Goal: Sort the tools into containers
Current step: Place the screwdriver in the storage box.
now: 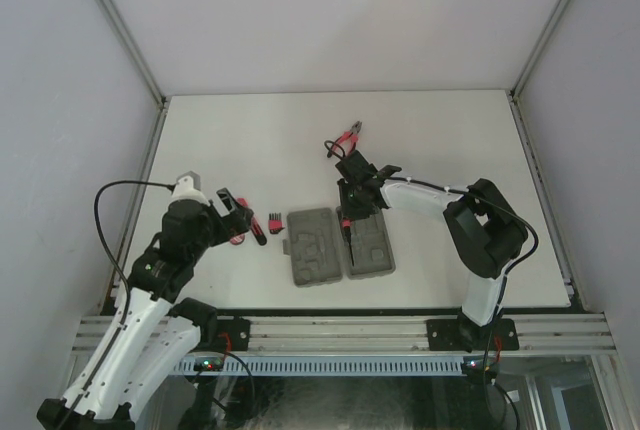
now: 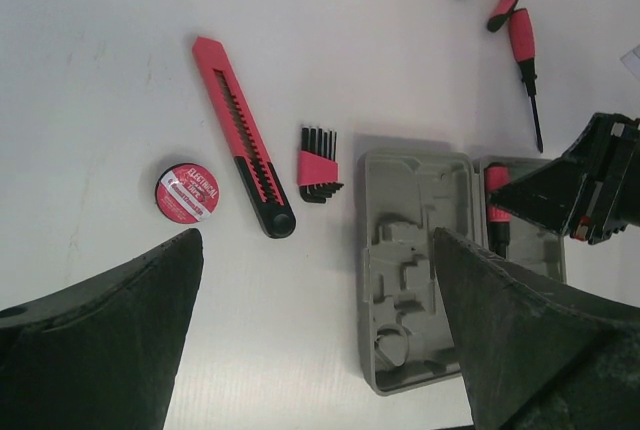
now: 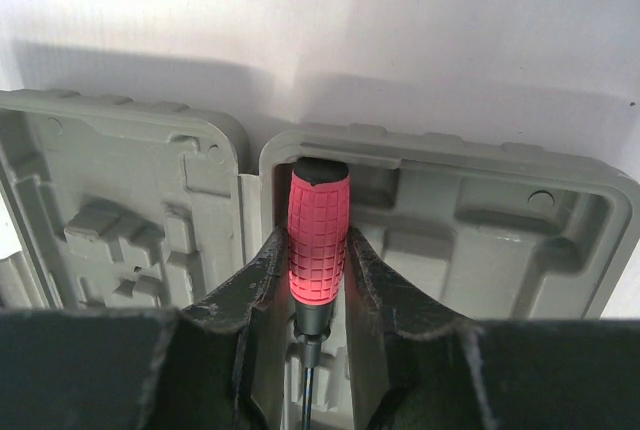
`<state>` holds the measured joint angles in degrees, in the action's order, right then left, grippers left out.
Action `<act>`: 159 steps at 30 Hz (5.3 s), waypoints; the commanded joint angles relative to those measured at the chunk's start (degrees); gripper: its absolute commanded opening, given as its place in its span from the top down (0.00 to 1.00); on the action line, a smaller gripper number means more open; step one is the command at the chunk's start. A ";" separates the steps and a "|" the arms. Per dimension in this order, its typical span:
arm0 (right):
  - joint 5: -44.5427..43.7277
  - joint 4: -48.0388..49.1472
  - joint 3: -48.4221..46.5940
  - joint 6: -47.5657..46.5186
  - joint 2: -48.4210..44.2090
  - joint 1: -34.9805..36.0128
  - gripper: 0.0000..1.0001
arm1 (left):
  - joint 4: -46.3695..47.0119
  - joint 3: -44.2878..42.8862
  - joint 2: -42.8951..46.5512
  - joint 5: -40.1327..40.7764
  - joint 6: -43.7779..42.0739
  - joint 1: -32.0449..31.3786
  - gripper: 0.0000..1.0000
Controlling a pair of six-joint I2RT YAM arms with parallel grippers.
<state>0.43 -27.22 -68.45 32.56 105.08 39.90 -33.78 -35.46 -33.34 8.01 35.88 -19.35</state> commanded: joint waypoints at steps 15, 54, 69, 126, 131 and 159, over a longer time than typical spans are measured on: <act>-1.71 0.54 -1.85 0.29 -2.88 0.66 1.00 | 7.98 9.48 0.33 0.24 6.21 0.41 0.03; -2.84 0.44 -3.54 0.86 0.76 2.02 0.77 | 10.86 11.87 -3.26 -4.32 5.98 -0.22 0.07; -2.78 -0.87 -3.54 0.46 -5.84 2.30 0.66 | 10.93 11.56 -3.61 -4.76 5.54 -0.18 0.07; -7.46 -10.55 -1.17 0.81 6.52 7.60 0.96 | 10.00 10.56 -4.85 -4.26 6.32 -0.77 0.11; -6.49 -9.00 2.83 1.72 6.58 7.54 1.00 | 10.40 10.20 -5.52 -4.76 6.17 -0.71 0.11; -6.41 -9.14 7.40 4.13 -1.46 9.67 0.99 | 8.79 9.24 -6.09 -4.33 4.94 -0.85 0.13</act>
<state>-9.06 -19.99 -63.42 37.45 102.83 49.10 -24.82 -24.32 -39.79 3.84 41.41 -20.01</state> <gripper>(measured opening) 0.027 0.874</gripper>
